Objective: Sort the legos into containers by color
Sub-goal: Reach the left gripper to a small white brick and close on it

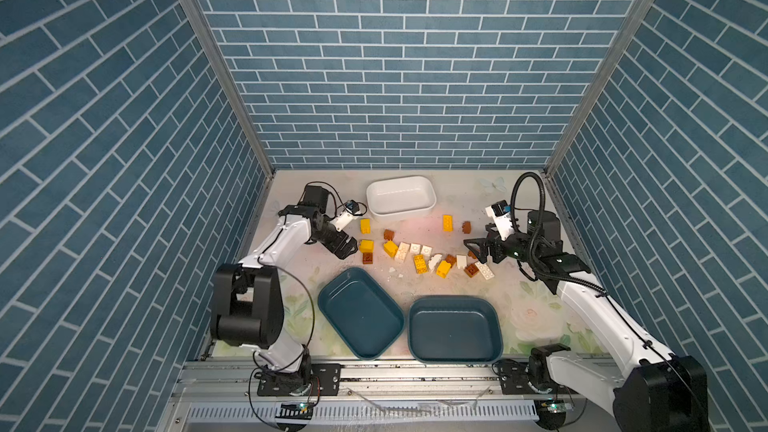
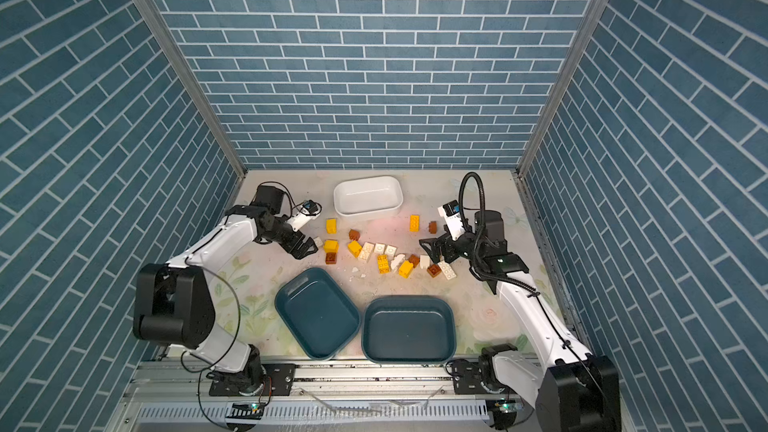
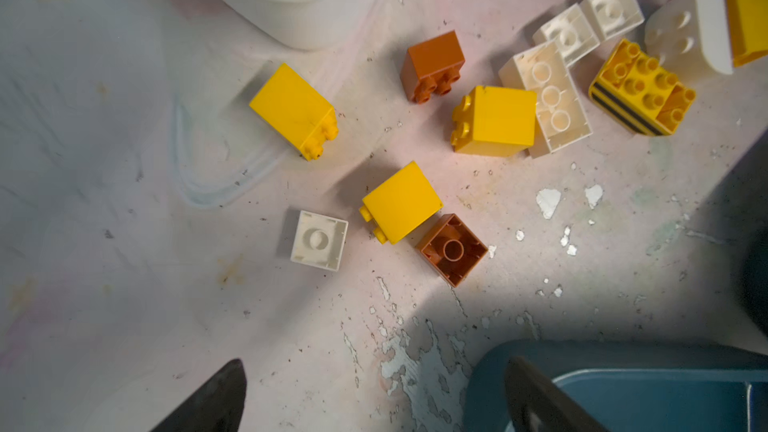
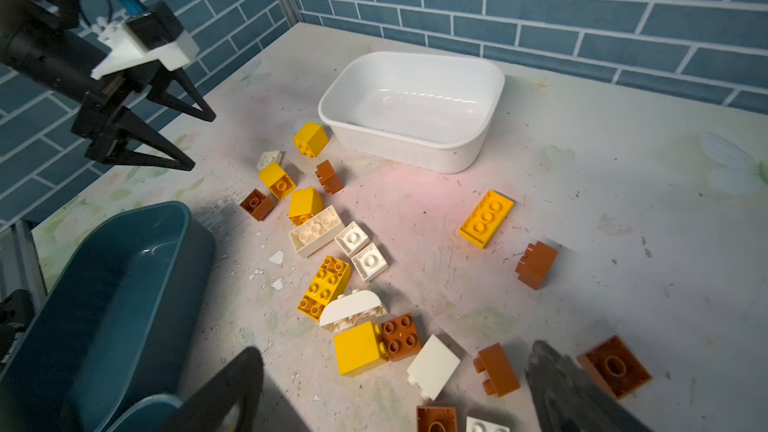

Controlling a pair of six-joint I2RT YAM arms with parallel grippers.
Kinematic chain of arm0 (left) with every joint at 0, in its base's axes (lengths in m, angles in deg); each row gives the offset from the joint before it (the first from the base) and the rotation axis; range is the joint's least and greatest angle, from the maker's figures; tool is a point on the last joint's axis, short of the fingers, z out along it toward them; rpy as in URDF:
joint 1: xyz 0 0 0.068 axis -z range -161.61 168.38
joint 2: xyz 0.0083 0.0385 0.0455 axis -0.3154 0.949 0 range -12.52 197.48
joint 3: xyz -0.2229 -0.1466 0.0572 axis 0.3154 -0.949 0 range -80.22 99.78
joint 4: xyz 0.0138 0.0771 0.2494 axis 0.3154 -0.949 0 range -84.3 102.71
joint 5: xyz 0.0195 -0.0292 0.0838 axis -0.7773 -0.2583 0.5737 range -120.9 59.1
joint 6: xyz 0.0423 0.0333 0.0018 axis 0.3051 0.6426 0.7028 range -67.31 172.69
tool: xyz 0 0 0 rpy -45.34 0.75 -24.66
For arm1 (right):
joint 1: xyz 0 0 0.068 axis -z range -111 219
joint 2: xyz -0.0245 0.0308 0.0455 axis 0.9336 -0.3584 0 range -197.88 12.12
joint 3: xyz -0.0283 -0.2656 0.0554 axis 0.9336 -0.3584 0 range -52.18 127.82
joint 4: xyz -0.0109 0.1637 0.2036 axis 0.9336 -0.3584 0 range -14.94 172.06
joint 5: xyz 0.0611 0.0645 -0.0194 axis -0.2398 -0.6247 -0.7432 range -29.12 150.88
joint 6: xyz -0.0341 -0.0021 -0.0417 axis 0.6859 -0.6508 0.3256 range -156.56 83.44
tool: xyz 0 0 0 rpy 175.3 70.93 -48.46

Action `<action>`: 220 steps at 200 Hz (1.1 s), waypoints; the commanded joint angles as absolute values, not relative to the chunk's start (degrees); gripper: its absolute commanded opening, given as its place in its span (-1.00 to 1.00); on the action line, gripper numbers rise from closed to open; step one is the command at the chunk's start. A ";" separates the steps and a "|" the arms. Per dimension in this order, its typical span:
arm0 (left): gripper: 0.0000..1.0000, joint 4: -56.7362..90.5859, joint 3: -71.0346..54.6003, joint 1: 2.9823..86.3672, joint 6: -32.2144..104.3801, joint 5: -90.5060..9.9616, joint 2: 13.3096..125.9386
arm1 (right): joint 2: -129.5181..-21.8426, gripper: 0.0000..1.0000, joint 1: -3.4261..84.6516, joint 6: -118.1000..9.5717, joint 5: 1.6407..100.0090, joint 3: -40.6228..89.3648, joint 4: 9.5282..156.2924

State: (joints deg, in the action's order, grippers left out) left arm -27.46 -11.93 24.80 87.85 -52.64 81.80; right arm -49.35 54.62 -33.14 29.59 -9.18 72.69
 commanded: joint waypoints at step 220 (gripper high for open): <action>-0.41 -28.38 1.08 27.97 96.26 -44.88 104.75 | -47.51 0.97 52.47 -27.52 34.98 -6.48 61.10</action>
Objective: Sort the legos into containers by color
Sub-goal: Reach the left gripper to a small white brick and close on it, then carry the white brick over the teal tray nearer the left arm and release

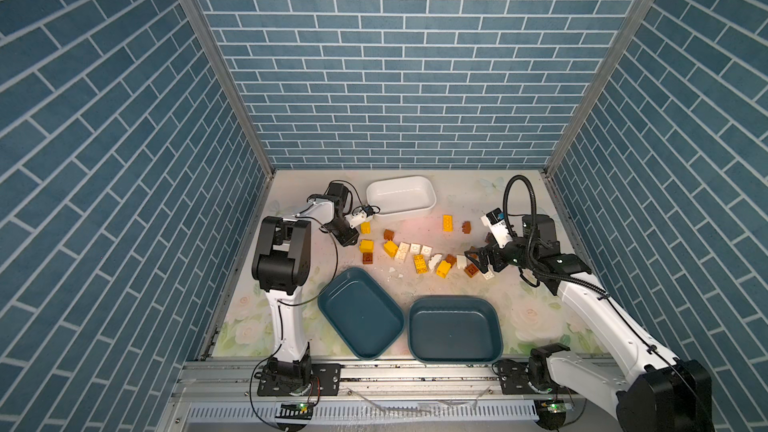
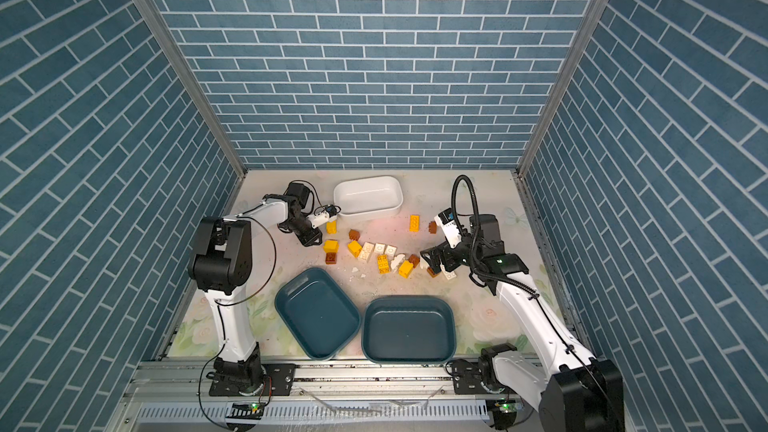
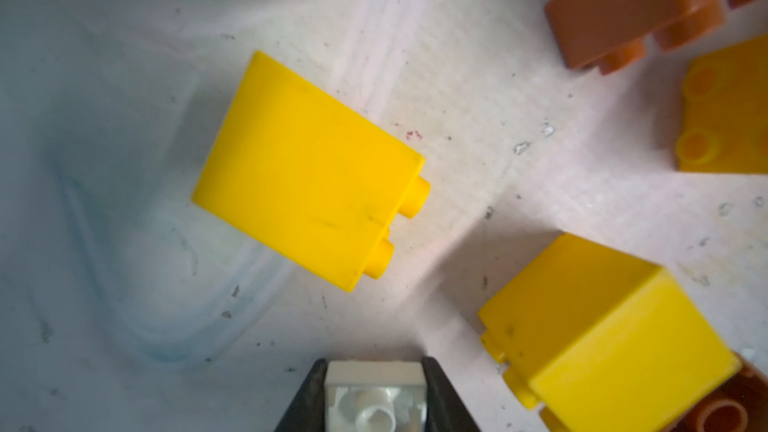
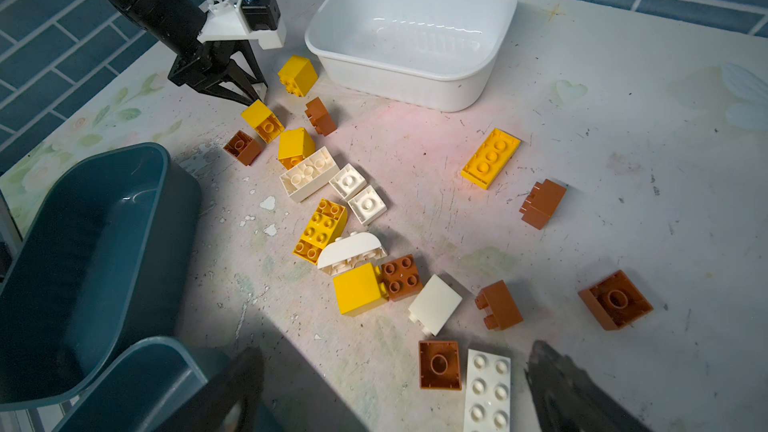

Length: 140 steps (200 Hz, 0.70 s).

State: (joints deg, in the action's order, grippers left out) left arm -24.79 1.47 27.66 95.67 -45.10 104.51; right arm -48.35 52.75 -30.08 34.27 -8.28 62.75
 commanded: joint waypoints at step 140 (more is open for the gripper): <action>-0.45 -43.08 -14.83 41.62 45.97 -39.56 65.70 | -54.00 0.96 52.39 -27.62 28.47 -3.02 62.98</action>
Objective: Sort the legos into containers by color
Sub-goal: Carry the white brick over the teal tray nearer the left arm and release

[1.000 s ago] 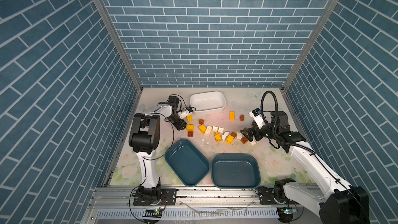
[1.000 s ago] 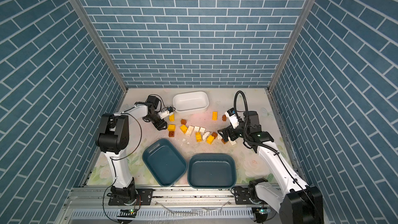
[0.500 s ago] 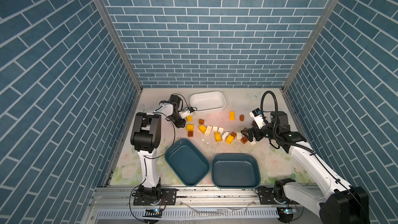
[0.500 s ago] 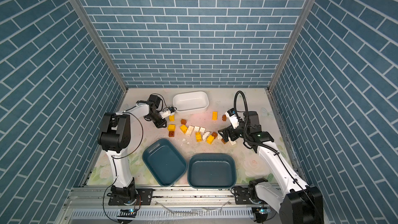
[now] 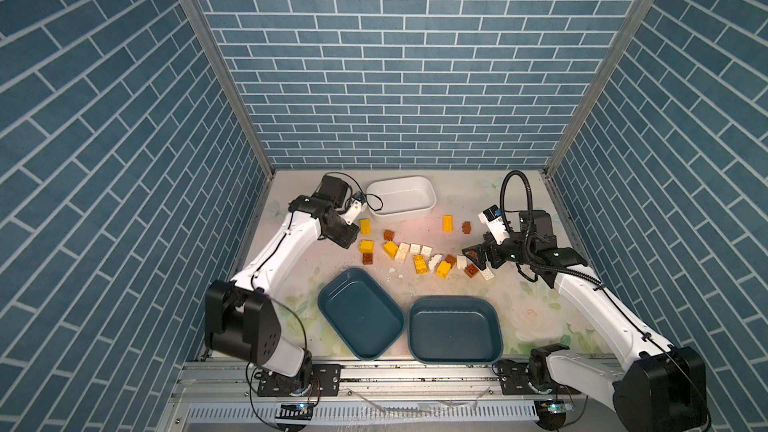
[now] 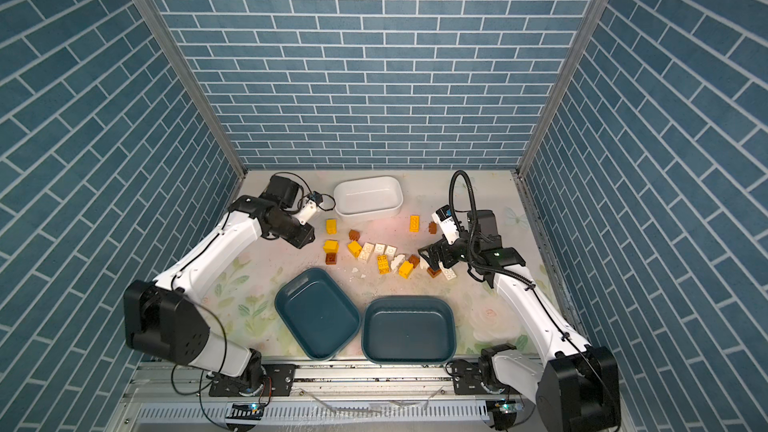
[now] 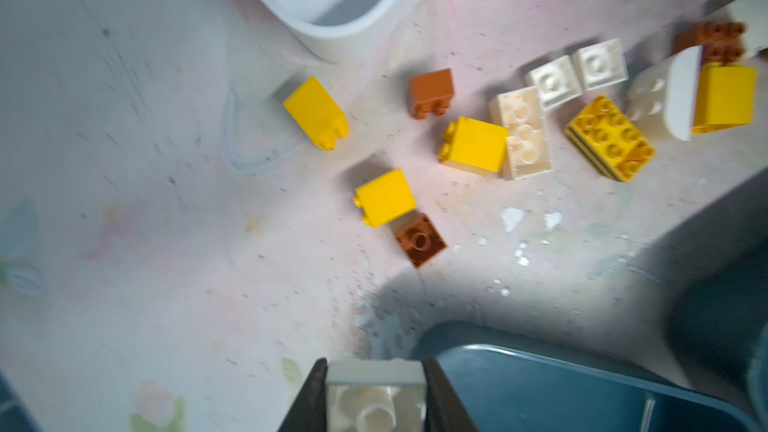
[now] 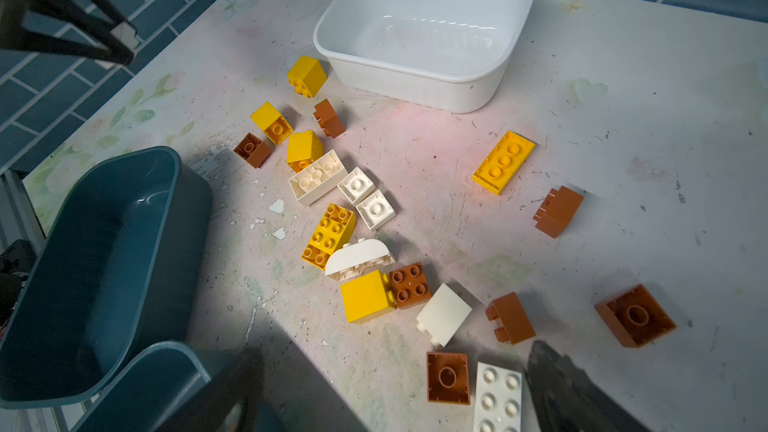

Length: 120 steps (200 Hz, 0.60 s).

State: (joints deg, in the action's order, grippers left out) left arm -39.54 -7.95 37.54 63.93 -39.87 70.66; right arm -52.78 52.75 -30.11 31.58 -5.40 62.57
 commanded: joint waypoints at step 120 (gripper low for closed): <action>0.22 -39.42 -24.32 46.23 32.01 -35.65 61.10 | -54.84 0.97 52.32 -24.69 30.30 -0.85 60.31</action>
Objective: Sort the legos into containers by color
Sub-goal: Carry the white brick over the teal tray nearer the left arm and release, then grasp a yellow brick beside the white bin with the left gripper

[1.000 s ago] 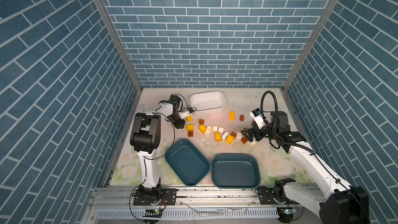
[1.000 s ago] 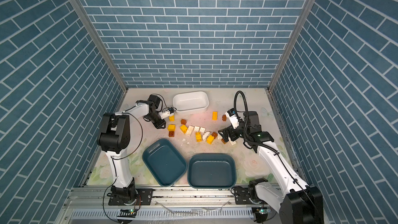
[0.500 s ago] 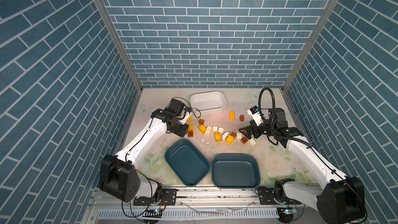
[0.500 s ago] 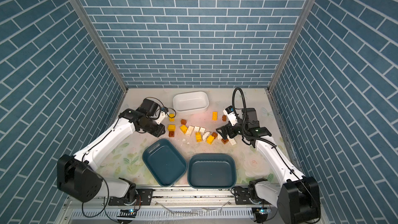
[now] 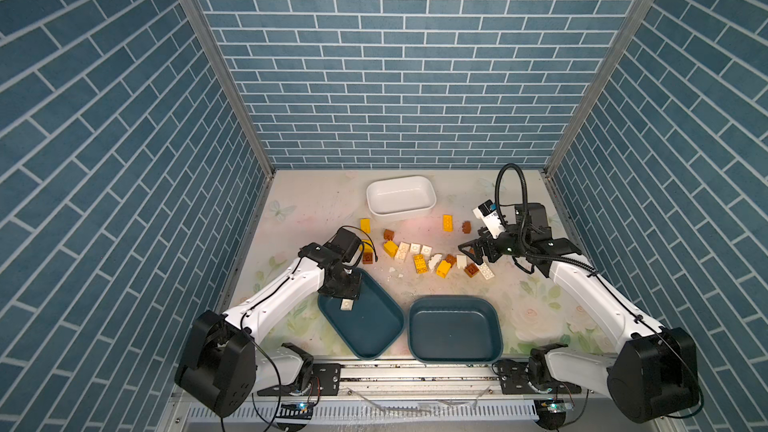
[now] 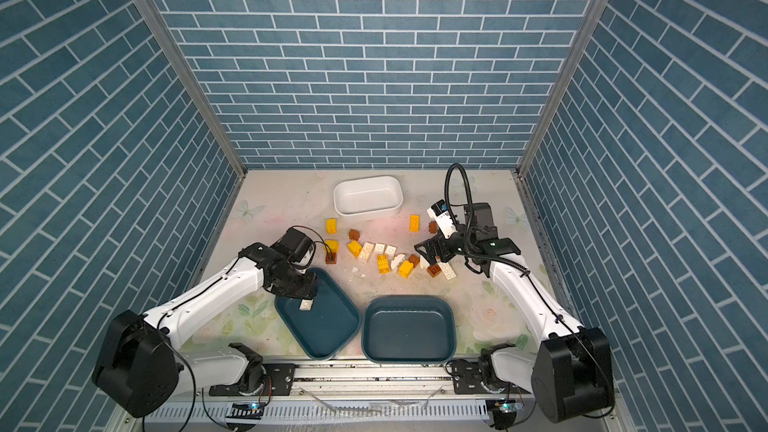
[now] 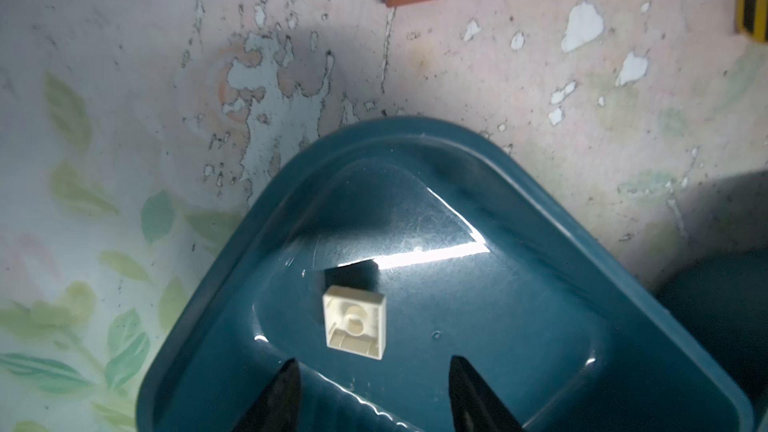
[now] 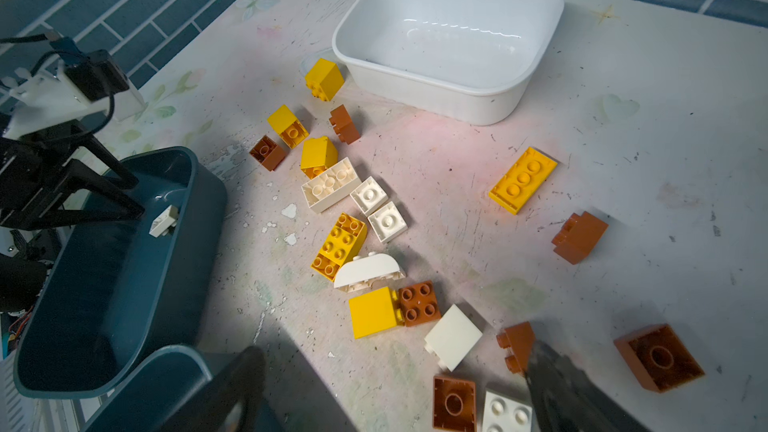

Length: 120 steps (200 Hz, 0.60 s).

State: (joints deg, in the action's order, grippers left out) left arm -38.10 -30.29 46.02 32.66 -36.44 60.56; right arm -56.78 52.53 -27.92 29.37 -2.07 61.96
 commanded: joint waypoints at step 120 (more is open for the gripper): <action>0.26 -17.44 3.85 38.83 30.70 -29.94 99.26 | -54.00 0.96 52.34 -33.51 34.33 -2.97 67.88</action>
State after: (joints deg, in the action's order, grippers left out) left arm -21.58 -1.85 40.06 31.04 -32.42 93.83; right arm -55.12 52.53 -31.94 32.89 -2.32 66.55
